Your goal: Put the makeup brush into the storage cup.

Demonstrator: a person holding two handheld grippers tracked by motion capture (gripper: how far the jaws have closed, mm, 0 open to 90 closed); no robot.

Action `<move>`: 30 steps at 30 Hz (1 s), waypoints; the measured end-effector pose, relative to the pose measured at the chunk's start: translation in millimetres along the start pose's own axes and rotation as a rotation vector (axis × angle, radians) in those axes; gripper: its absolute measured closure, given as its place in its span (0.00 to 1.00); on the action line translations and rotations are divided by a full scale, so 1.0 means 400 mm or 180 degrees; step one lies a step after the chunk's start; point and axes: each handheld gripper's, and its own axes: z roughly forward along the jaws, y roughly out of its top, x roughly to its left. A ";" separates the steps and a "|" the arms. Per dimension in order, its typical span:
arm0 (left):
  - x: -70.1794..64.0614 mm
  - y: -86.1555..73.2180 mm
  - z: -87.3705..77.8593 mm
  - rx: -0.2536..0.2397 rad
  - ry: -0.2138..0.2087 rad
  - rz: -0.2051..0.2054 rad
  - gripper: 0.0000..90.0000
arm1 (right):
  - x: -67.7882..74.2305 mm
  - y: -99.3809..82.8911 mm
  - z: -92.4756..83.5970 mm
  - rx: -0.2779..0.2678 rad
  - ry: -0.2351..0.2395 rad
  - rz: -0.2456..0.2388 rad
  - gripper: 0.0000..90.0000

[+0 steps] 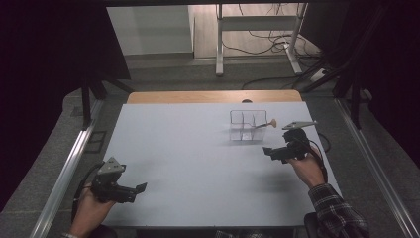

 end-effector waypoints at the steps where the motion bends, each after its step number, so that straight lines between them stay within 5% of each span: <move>1: 0.000 0.000 0.000 0.0004 0.0003 0.0001 0.00 | 0.002 -0.002 -0.001 0.0010 0.0004 -0.0005 0.00; 30: -0.002 0.000 0.002 0.0005 -0.0005 0.0036 0.00 | 0.053 -0.059 -0.056 0.0059 0.0116 -0.0133 0.00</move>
